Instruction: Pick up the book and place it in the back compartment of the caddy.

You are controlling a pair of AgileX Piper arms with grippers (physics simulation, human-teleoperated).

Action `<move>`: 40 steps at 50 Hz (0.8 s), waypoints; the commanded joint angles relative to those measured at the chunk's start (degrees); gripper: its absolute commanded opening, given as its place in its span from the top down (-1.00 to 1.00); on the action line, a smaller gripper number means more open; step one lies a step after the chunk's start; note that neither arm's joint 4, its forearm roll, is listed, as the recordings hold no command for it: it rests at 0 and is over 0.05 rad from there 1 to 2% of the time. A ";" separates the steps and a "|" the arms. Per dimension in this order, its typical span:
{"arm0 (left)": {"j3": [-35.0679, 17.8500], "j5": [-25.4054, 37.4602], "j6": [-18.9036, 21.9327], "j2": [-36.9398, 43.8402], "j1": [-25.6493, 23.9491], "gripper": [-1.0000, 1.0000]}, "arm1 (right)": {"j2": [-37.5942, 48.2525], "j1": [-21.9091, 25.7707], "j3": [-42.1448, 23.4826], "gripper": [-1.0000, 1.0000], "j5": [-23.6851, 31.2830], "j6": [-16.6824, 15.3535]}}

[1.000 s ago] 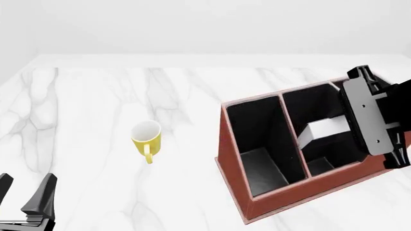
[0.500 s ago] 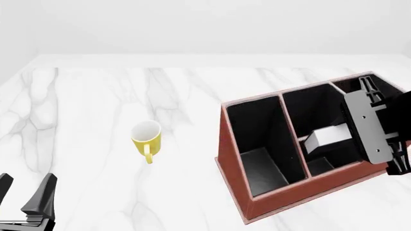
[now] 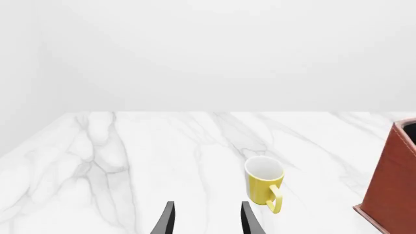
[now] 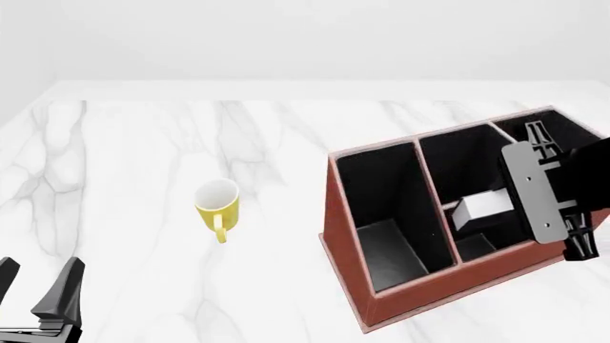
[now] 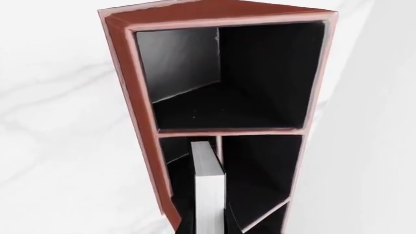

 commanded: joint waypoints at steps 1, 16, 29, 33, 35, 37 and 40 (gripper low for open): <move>0.00 0.00 -0.01 0.00 -0.01 -1.00 | 0.14 -1.23 0.41 1.00 -1.50 0.25; 0.00 0.00 -0.01 0.00 0.01 -1.00 | 1.25 -1.02 1.62 1.00 -3.07 0.56; 0.00 0.00 0.01 -0.01 -0.01 -1.00 | 1.58 -2.00 1.96 1.00 -3.44 0.06; 0.00 0.00 0.00 0.00 -0.01 -1.00 | 1.22 -2.09 3.54 1.00 -4.16 0.15; 0.00 0.00 -0.01 0.00 0.00 -1.00 | 1.19 -2.16 3.13 1.00 -3.70 0.25; 0.00 -0.01 0.01 -0.01 -0.01 -1.00 | 1.12 -2.46 3.48 1.00 -3.97 0.12; 0.00 0.00 -0.02 0.01 -0.02 -1.00 | 1.04 -2.79 2.97 1.00 -3.30 -0.07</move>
